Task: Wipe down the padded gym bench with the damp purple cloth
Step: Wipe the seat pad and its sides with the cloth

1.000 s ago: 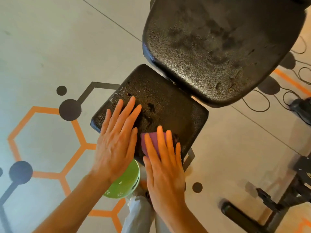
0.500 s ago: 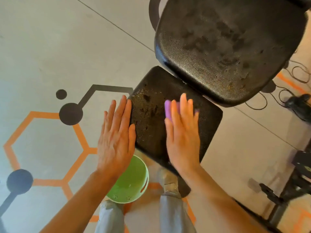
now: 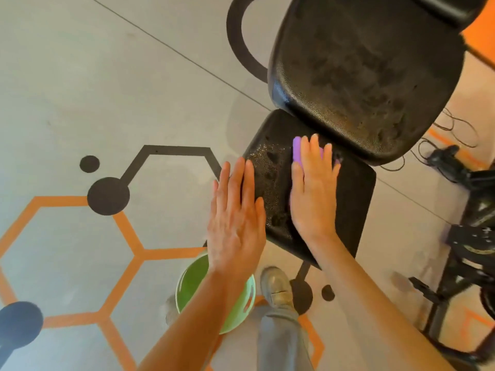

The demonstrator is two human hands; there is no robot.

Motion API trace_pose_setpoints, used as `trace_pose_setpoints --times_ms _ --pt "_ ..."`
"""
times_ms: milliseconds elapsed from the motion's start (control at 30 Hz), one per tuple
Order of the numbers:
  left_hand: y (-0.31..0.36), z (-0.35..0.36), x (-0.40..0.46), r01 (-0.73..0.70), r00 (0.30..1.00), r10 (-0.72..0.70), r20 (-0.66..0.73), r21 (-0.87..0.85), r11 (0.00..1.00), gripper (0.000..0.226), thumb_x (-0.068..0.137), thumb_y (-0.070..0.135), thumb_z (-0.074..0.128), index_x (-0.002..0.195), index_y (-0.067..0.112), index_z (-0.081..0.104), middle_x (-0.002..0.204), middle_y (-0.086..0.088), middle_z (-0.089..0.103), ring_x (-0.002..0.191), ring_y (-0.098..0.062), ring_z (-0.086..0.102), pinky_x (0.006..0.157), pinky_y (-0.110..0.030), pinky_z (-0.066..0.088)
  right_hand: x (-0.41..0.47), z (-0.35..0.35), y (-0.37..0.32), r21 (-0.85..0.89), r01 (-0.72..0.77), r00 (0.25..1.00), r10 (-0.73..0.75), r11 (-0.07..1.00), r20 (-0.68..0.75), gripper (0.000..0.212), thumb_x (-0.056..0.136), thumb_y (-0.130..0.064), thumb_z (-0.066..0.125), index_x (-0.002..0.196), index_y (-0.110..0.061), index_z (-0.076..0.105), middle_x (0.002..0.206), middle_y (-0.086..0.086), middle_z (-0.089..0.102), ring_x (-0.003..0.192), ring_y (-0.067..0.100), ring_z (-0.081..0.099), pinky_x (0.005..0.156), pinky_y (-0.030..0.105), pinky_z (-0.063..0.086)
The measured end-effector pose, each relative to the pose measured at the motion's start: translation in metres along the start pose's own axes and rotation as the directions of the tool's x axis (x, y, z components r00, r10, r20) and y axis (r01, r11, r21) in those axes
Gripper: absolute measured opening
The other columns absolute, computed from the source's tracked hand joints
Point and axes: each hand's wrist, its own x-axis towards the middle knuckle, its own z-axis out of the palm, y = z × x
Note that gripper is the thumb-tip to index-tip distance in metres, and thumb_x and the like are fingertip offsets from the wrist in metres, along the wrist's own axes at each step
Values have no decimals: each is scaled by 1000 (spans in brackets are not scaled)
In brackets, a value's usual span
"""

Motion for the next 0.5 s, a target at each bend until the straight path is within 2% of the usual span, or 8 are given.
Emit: trace_pose_setpoints --times_ms 67,133,200,267,333,433,500 --pt "-1 -2 -1 -17 1000 17 11 4 1000 54 105 28 21 154 6 24 161 -12 27 152 -28 13 124 -39 8 -63 -4 -13 52 148 983 -153 988 102 47 105 -31 21 152 -30 20 161 -8 12 150 13 -3 124 37 -1" --pt "-1 -2 -1 -27 1000 27 1 -17 999 54 105 28 23 153 5 26 160 -12 29 152 -27 14 124 -43 15 -81 -11 -7 87 242 959 -252 966 128 46 105 -31 24 151 -32 21 161 -12 12 150 9 -3 123 33 -3" --pt "-2 -1 -1 -26 1000 26 -9 -41 999 53 105 26 28 154 6 26 159 -11 30 151 -25 14 123 -45 20 -34 -7 3 60 186 976 -192 981 105 45 105 -27 25 150 -27 24 161 -5 16 151 16 1 124 39 1" --pt "-4 1 -1 -20 1000 20 -14 -29 999 53 104 24 31 154 6 25 159 -10 30 151 -25 14 123 -45 22 26 -2 5 34 31 1000 -31 999 0 45 105 -26 24 150 -19 28 160 6 21 150 27 8 122 49 6" --pt "-4 3 -1 -23 1000 23 -10 -11 1000 54 104 24 31 154 7 25 160 -10 29 151 -24 13 123 -45 21 33 5 -3 8 -65 996 65 998 -68 50 103 -34 20 150 -17 27 159 8 22 150 28 9 122 50 7" --pt "-5 3 0 -25 1000 25 -6 13 1000 53 104 26 30 153 6 25 159 -11 30 151 -25 14 123 -44 20 -50 4 -24 67 107 992 -111 992 59 50 103 -39 17 152 -28 19 161 -5 13 151 14 -1 124 39 1" --pt "-4 1 -1 -23 1000 23 20 5 1000 53 104 26 29 153 6 25 160 -10 29 152 -25 13 124 -43 17 -68 -4 -14 79 203 970 -211 976 116 48 104 -37 18 151 -30 17 161 -10 12 150 9 -2 124 36 1"
